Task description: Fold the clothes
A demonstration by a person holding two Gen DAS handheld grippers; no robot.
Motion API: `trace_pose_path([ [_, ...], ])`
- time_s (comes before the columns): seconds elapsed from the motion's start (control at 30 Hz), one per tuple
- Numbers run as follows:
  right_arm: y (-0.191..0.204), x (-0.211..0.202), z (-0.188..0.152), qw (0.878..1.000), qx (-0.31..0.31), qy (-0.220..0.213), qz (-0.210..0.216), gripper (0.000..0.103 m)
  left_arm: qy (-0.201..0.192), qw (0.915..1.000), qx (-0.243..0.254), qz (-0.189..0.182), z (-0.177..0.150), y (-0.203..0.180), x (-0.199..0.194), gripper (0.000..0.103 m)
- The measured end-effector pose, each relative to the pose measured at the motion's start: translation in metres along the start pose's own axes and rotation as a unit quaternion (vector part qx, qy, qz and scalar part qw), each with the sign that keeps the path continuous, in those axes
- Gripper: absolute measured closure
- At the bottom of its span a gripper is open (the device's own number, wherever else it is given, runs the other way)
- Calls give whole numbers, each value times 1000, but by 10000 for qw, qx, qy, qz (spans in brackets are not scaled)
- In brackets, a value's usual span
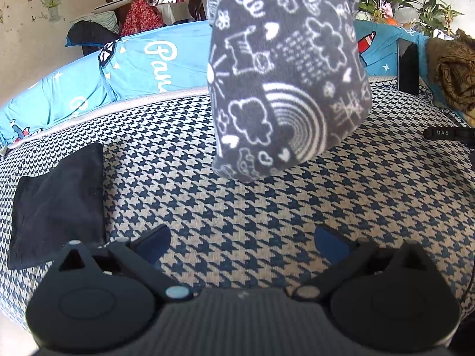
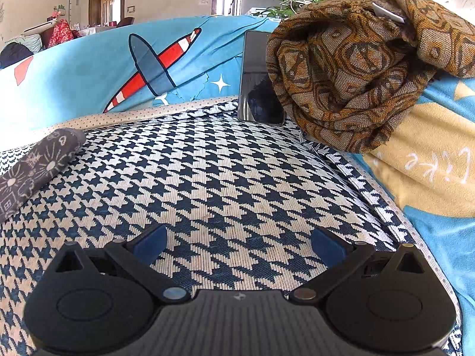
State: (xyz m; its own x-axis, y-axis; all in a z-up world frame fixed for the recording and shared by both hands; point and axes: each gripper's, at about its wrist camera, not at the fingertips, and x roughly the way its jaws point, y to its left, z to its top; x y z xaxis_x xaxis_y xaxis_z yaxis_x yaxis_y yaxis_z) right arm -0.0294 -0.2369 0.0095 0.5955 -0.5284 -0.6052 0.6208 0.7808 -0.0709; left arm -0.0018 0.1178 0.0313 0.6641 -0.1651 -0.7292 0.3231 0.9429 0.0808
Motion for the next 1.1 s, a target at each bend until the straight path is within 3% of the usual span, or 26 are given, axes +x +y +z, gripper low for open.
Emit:
trace_pose_path([
  [0.27, 0, 0, 0, 10000, -3, 2, 0, 0, 132, 9998, 90, 93, 0, -13, 4, 0],
  [0.73, -1, -4, -2, 10000, -10, 10, 0, 0, 344, 9987, -209, 302, 0, -1, 11, 0],
  [1.1, 0, -2, -1, 10000, -21, 12, -1, 0, 403, 9984, -133, 384, 1, -7, 18, 0],
])
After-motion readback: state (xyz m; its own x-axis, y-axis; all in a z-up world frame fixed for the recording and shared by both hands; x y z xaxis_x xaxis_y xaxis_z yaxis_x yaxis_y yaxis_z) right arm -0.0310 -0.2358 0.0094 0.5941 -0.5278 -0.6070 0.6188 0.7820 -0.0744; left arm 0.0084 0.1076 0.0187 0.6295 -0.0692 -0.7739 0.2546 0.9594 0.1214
